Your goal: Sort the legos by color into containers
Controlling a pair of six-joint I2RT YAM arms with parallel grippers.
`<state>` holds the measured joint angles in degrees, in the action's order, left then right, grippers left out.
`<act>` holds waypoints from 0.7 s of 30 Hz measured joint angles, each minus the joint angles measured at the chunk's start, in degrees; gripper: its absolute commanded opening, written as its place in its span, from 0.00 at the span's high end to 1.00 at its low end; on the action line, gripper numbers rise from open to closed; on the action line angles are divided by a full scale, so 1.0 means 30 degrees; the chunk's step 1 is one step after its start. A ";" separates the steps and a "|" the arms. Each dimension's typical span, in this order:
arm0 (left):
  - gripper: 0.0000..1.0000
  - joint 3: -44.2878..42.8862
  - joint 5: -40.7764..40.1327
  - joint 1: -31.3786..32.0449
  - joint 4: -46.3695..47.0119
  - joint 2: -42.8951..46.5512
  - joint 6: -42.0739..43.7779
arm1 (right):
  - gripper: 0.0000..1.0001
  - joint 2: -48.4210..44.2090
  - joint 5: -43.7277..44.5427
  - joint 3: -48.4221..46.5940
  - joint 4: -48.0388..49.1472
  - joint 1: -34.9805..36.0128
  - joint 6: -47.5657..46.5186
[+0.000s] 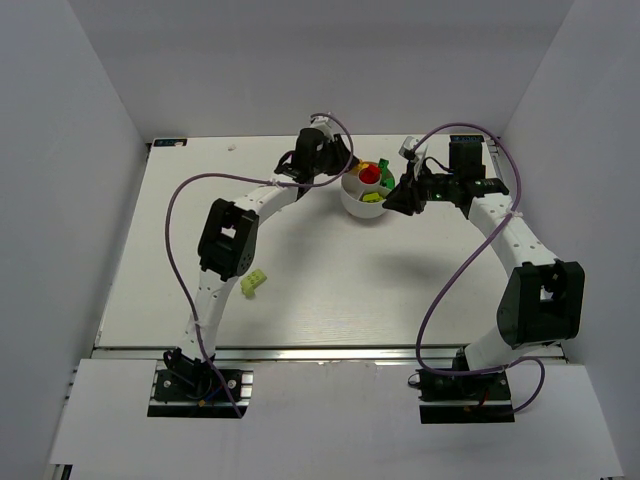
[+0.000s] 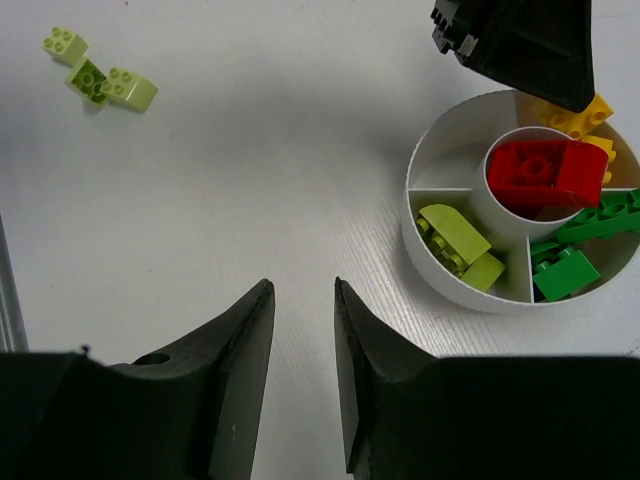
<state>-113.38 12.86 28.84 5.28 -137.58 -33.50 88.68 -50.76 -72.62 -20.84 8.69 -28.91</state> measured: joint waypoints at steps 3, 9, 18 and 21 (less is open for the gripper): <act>0.65 -0.0007 0.0007 0.0066 -0.0291 -0.0189 0.0015 | 0.63 0.0000 0.0000 0.0007 0.0000 0.0000 0.0000; 0.48 -0.0102 -0.0335 0.0219 -0.0787 -0.0204 0.0066 | 0.61 0.0000 -0.0007 0.0007 0.0000 0.0000 -0.0007; 0.51 -0.1632 -0.0933 0.0321 -0.0882 -0.0175 0.0087 | 0.58 0.0000 -0.0131 0.0007 -0.0007 0.0000 -0.0044; 0.77 -0.1676 -0.1348 0.0335 -0.0918 0.0131 0.0189 | 0.50 0.0000 -0.0138 0.0007 -0.0022 0.0000 -0.0117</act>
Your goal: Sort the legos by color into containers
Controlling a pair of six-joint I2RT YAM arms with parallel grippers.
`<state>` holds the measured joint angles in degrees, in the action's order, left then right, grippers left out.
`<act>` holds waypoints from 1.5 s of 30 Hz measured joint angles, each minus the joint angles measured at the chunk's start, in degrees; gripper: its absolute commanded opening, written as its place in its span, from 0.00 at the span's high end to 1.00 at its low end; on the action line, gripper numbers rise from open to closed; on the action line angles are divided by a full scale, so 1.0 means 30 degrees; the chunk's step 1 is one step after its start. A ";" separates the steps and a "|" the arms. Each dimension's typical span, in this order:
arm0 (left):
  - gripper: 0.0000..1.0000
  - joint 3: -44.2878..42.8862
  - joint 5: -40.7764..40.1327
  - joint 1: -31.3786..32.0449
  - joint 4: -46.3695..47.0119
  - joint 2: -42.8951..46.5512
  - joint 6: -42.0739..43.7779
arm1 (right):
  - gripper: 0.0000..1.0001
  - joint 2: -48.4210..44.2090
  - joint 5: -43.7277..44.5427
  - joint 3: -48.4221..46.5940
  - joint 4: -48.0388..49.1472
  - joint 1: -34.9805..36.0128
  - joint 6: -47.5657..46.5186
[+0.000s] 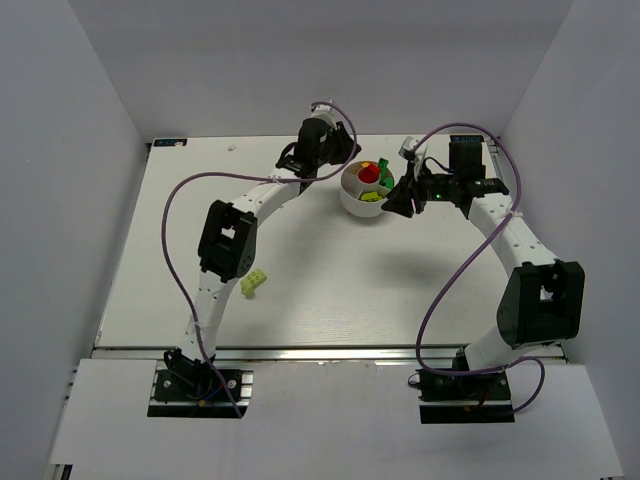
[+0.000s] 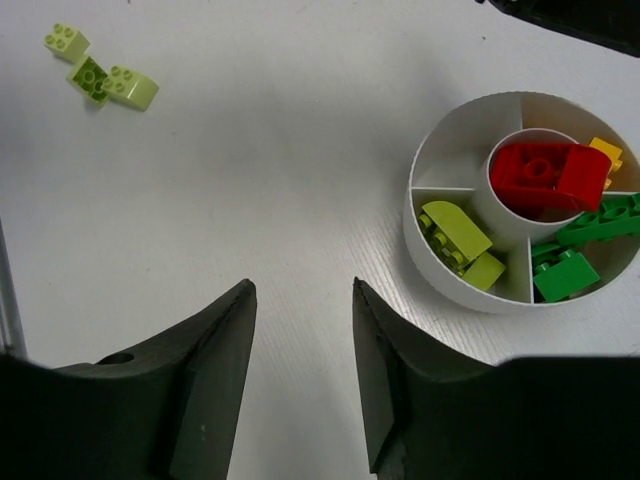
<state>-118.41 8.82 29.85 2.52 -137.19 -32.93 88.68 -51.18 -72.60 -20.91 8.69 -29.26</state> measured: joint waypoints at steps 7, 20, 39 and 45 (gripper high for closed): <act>0.80 0.5909 -0.3140 -0.0051 -0.0721 0.6237 0.1209 | 0.11 0.0000 0.0160 0.0066 -0.0517 0.0663 -0.2543; 0.14 2.1026 -0.7286 -0.3526 -0.6375 2.7234 -0.0882 | 0.60 0.6178 -0.1982 -0.5348 -1.0848 0.8174 -1.8782; 0.14 2.4298 -1.0273 -0.3446 -1.6866 3.7106 -0.7096 | 0.27 1.3471 0.1202 -0.9683 -0.3708 1.5045 -1.2539; 0.14 2.3984 -1.0644 -0.3439 -1.8134 3.7783 -0.7606 | 0.27 1.4739 0.2346 -1.0528 -0.1770 1.5023 -0.9814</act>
<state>-46.46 -23.11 19.53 -51.88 -23.83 -55.75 132.90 -44.14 -104.18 -26.22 53.76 -58.70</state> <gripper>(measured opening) 0.862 0.733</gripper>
